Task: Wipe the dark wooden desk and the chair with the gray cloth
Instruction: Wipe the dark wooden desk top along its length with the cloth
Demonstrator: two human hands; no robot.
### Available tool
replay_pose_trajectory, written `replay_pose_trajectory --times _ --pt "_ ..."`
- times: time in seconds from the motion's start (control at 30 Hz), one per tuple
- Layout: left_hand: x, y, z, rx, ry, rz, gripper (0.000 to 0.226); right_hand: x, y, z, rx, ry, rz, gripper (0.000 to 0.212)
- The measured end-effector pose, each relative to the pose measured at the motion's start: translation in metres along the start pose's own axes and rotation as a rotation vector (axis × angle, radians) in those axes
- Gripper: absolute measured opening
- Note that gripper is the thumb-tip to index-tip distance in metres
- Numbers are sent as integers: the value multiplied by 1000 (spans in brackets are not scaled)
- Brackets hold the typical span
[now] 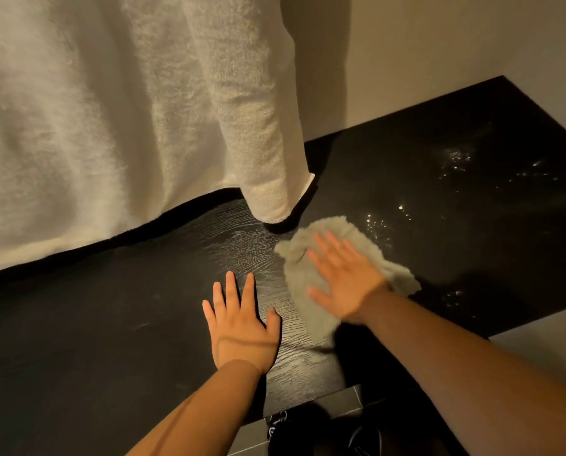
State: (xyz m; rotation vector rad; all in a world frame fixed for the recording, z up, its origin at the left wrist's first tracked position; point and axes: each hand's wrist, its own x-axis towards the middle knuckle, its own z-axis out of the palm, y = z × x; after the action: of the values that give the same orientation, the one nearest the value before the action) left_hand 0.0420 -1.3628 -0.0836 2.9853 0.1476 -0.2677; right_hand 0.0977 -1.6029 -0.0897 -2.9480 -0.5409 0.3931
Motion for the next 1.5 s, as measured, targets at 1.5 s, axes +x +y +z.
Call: replay_pose_trajectory --times 1.5 --pt "-2 0 0 -8 4 16 80 -23 -20 -6 23 -122 -203 96"
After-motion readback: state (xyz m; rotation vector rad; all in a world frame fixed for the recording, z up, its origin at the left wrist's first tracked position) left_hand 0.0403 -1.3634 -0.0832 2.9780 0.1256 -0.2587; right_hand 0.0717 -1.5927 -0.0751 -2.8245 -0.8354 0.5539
